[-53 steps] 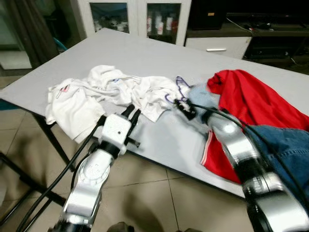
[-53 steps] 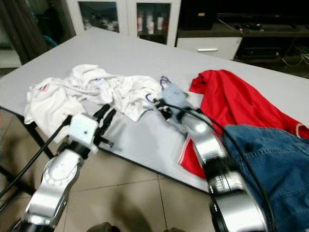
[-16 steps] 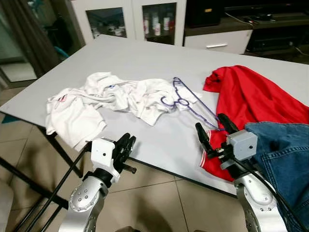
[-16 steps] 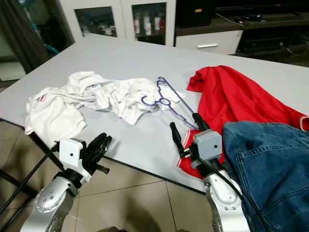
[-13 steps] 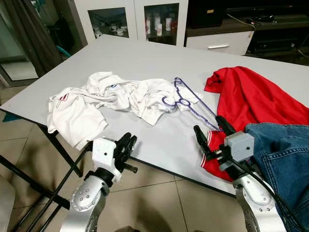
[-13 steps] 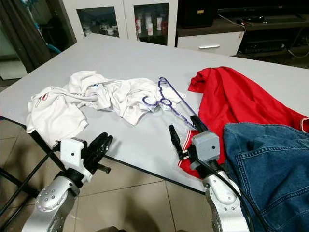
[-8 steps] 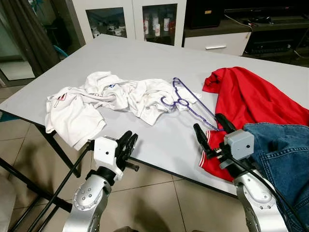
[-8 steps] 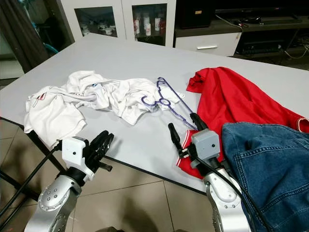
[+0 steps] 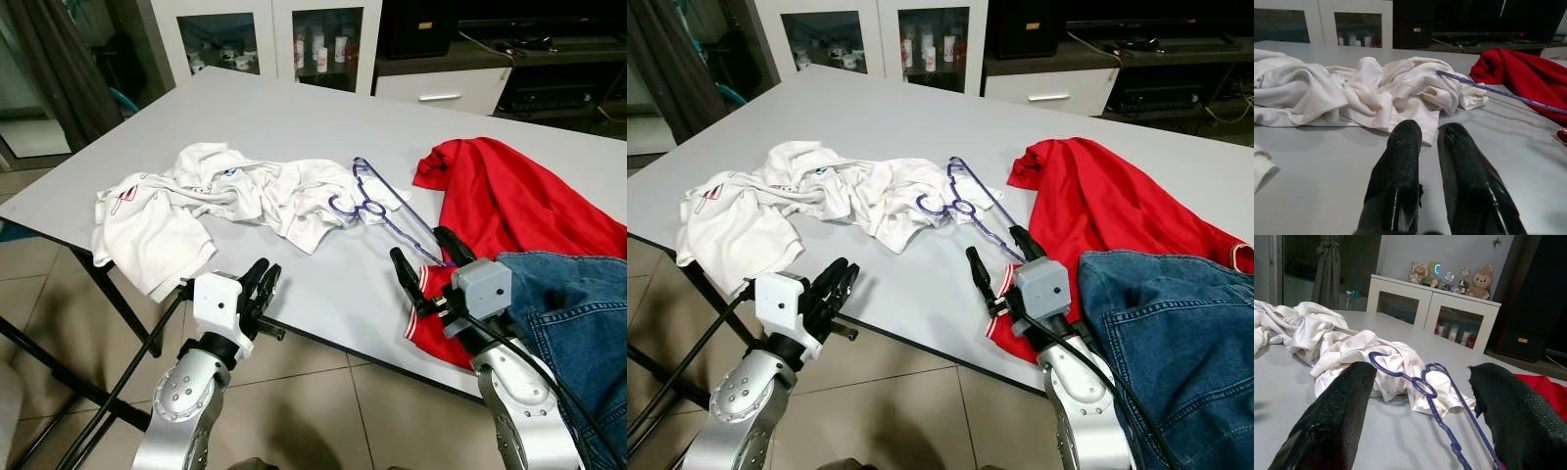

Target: Hang hanger

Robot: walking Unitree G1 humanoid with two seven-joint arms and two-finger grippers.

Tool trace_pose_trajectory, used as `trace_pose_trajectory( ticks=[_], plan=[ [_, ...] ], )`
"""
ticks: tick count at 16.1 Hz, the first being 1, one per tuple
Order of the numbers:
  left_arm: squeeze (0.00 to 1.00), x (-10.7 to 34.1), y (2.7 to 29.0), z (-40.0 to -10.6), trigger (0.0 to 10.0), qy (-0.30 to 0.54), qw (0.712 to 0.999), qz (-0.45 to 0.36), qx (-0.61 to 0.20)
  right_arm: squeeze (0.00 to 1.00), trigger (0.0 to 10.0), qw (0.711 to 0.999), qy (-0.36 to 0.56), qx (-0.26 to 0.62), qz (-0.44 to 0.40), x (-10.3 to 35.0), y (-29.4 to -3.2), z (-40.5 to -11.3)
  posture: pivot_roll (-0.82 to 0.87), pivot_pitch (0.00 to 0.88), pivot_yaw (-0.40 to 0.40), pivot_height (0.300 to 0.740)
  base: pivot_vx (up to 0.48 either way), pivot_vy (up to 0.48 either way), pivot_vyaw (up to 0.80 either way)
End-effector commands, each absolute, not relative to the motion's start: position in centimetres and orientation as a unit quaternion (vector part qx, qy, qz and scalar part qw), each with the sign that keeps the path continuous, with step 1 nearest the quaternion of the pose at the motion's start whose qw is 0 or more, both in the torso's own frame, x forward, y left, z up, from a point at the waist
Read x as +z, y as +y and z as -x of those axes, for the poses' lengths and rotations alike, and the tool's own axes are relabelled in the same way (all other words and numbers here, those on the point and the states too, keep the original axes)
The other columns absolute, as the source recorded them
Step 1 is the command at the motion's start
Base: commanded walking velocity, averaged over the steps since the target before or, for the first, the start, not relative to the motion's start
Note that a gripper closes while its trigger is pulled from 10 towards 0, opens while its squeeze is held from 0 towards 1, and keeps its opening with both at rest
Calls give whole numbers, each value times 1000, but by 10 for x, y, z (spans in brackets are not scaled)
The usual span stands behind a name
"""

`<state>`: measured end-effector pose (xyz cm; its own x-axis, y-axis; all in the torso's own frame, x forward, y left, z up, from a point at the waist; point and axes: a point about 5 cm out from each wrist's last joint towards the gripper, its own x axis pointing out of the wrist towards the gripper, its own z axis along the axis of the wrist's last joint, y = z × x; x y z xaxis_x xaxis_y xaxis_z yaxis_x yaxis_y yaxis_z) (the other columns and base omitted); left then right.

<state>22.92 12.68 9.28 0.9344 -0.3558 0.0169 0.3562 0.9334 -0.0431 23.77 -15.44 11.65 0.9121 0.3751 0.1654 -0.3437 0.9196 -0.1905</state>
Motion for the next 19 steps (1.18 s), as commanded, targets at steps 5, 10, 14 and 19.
trace_pose_trajectory(
  ticks=[5, 10, 14, 19],
  plan=[
    [0, 95, 128, -233, 10000, -11, 982, 8, -187, 0, 10000, 974, -106, 183, 78, 117, -153, -241, -40, 0, 54, 740, 0, 0, 0],
    [0, 98, 128, -233, 10000, -20, 981, -12, -193, 0, 10000, 973, -111, 185, 84, 121, -151, -249, -33, 0, 53, 740, 0, 0, 0],
    [0, 105, 129, -237, 10000, -34, 981, -19, -189, 0, 10000, 967, -96, 212, 107, 128, -142, -273, -29, 0, 44, 740, 0, 0, 0],
    [0, 104, 126, -235, 10000, -38, 983, -15, -181, 0, 10000, 956, -81, 244, 141, 132, -128, -303, -10, 0, 20, 740, 0, 0, 0]
  ],
)
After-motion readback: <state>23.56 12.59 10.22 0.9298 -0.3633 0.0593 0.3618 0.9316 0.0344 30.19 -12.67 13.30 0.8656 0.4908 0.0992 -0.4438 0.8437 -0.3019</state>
